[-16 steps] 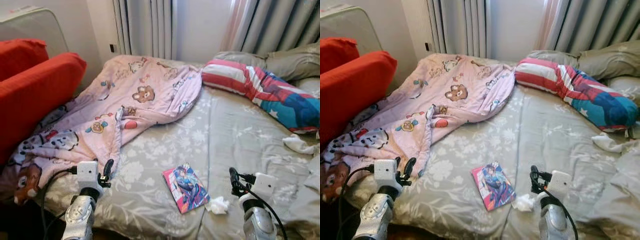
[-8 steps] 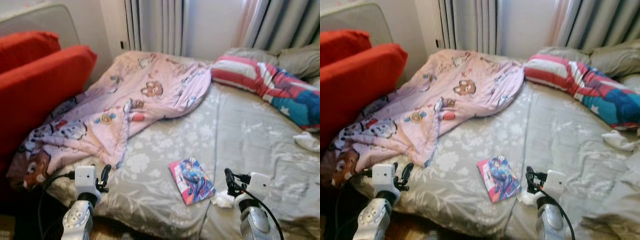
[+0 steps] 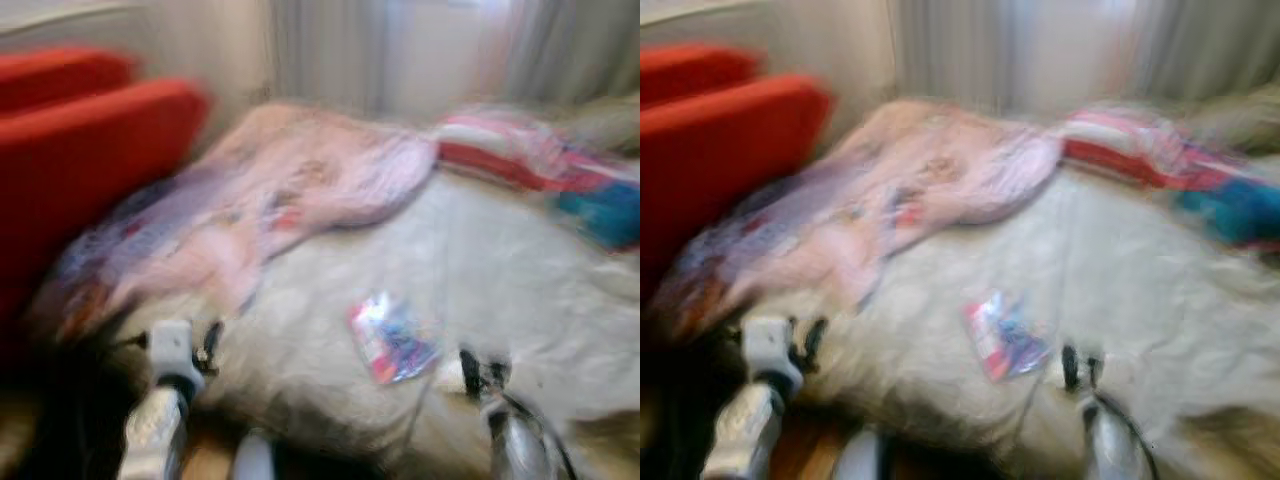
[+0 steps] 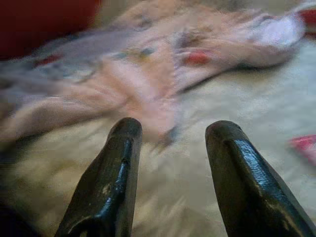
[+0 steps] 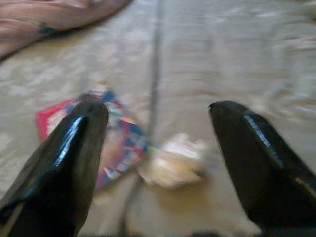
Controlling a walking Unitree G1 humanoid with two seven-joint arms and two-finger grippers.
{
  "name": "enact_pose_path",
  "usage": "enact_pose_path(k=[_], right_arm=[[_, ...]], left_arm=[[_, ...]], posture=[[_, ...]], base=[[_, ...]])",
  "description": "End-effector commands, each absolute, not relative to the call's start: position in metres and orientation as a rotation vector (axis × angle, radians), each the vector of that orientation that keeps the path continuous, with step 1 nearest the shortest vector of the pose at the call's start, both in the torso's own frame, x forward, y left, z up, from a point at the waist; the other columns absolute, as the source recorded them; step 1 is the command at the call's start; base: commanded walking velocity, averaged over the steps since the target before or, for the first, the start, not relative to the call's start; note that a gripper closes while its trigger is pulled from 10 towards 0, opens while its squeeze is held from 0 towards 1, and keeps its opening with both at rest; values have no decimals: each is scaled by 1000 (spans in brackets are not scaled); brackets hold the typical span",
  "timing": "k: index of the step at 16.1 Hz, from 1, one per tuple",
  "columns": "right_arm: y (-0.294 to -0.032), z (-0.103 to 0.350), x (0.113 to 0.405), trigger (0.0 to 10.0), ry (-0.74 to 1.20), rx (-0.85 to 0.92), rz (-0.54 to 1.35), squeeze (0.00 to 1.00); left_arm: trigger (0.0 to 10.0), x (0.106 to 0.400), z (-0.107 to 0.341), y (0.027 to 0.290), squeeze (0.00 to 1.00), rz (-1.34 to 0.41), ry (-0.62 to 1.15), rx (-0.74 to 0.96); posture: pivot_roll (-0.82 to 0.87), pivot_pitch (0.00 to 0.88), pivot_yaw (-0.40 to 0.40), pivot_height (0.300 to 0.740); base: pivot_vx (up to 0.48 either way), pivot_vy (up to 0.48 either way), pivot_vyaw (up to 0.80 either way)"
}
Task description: Clean up the room
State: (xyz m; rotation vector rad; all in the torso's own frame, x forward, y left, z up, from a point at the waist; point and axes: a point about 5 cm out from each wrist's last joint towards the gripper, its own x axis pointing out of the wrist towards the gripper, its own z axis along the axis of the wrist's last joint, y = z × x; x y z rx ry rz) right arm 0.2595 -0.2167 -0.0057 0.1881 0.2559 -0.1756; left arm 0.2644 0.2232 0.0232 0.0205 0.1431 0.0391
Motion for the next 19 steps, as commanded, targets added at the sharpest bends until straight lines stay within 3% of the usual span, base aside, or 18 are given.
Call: enact_pose_path(k=[1, 7, 15, 19], right_arm=[[-209, -13, 255, 10000, 302, 196, -149, 0], [-210, -14, 255, 10000, 320, 196, -162, 0], [-217, -9, 265, 10000, 330, 204, -223, 0], [-217, -4, 270, 10000, 320, 192, -224, 0]], left_arm=[[10000, 265, 21, 224, 0, 42, 166, 5], [10000, 267, 24, 224, 0, 33, 162, 1], [10000, 267, 22, 224, 0, 25, 176, 22], [10000, 269, 23, 222, 0, 28, 170, 19]], posture=[[145, 34, -17, 641], [142, 60, -11, 641], [132, 87, -10, 641], [134, 93, -15, 641]], base=[[0, 0, 0], [0, 0, 0], [283, 0, 0], [298, 0, -409]])
